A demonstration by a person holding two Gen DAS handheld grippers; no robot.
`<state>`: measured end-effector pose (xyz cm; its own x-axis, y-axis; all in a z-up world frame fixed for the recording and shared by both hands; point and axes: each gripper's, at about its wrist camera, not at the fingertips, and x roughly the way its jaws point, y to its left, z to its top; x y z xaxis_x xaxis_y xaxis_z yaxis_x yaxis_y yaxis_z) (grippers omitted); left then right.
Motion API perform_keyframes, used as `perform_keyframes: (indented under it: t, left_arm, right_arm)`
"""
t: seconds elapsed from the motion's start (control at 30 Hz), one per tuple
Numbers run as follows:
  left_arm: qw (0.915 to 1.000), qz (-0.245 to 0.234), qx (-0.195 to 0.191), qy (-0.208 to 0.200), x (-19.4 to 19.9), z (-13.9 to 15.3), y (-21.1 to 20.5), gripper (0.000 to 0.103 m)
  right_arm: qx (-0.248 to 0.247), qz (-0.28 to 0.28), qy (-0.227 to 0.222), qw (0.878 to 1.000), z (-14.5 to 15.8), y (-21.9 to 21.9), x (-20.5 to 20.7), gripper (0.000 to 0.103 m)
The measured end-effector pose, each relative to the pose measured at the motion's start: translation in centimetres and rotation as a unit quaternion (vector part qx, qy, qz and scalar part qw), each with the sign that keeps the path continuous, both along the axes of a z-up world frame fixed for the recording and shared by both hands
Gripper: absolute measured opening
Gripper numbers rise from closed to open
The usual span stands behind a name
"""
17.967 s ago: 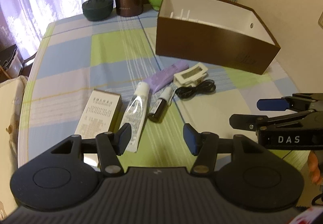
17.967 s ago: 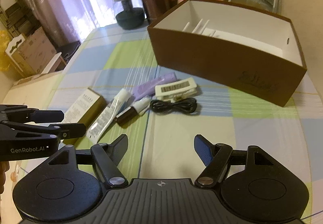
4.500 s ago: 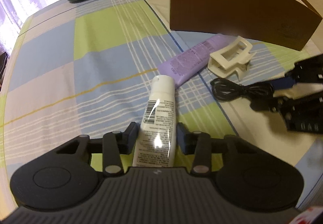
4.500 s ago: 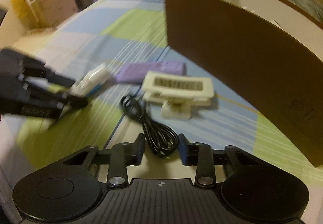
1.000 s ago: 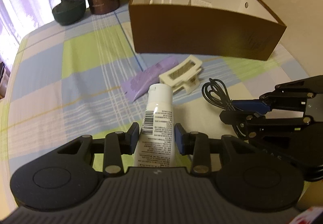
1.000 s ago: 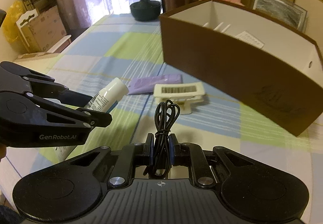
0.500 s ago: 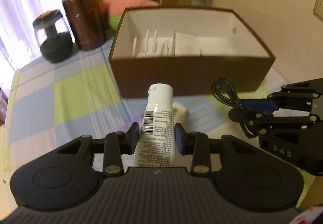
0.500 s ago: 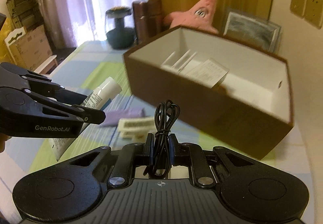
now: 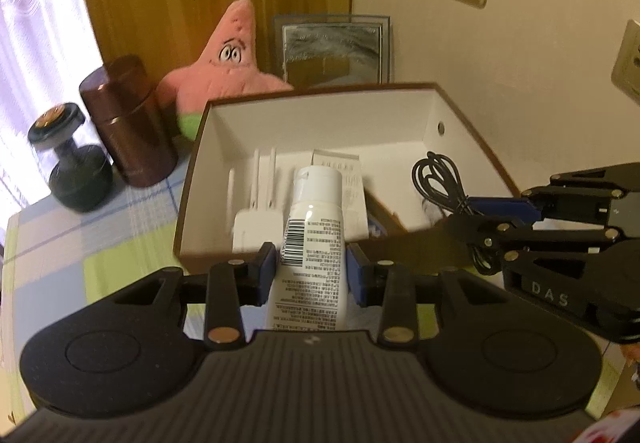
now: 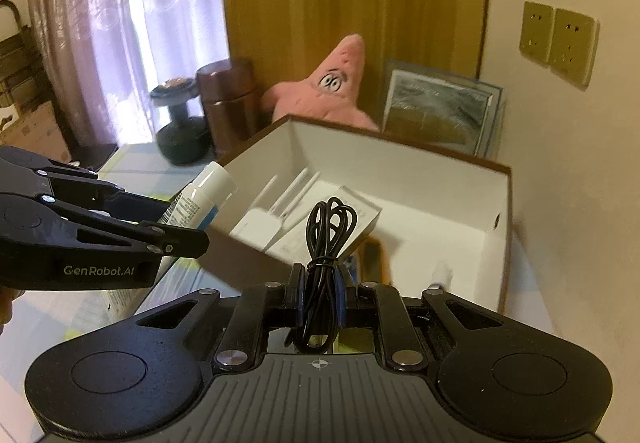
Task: Organize rigid objects
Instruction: 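Carry the cream tube and cable over the brown box with both tools, then lower both items into the brown box and open both tools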
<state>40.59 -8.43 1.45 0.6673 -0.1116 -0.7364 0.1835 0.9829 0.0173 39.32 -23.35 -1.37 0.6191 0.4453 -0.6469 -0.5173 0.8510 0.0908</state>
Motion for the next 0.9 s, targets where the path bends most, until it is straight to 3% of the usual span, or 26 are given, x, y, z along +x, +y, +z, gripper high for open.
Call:
perform_keyframes:
  t: [0.5, 0.9]
  left_arm:
    - [0.9999, 0.003, -0.013, -0.001, 9.8, 1.4, -0.5, 0.033]
    - [0.9991, 0.014, -0.009, 0.04, 15.6, -2.0, -0.4, 0.033]
  right_arm:
    - [-0.004, -0.038, -0.006, 0.999, 0.4, -0.5, 7.9, 0.011]
    - [-0.029, -0.064, 0.029, 0.997, -2.8, -0.9, 13.2, 0.011]
